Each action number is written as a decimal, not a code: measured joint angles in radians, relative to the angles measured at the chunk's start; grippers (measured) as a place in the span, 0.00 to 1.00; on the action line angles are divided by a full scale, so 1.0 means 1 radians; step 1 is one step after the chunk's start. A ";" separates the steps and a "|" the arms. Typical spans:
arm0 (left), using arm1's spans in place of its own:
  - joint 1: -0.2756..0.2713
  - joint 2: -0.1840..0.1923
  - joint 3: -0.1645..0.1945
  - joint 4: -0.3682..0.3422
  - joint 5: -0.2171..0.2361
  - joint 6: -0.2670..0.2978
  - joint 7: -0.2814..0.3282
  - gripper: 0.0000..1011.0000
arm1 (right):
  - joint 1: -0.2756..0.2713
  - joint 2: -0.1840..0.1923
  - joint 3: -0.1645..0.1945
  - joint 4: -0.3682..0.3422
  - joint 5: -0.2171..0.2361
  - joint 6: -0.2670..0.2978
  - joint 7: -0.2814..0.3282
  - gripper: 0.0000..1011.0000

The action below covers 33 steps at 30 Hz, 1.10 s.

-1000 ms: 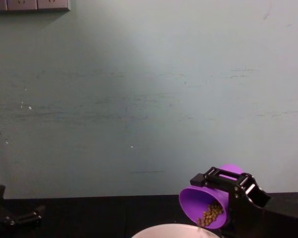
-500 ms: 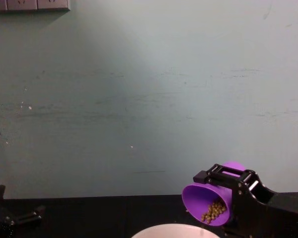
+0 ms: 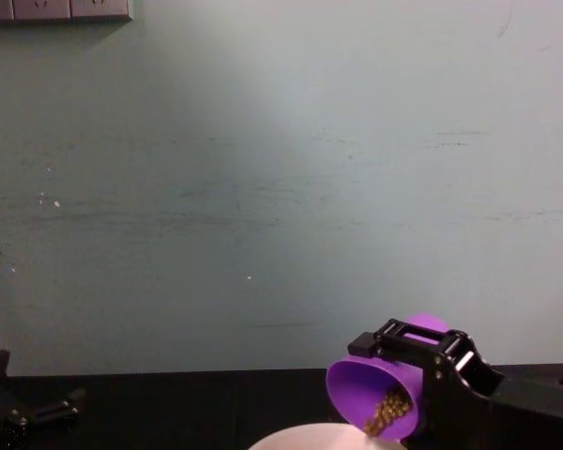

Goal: Pick up the cup and pour the mung beans from the cup into the bowl.

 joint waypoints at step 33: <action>0.000 0.000 0.000 0.000 0.000 0.000 0.000 0.99 | 0.022 0.014 -0.032 -0.047 -0.091 0.047 0.016 0.73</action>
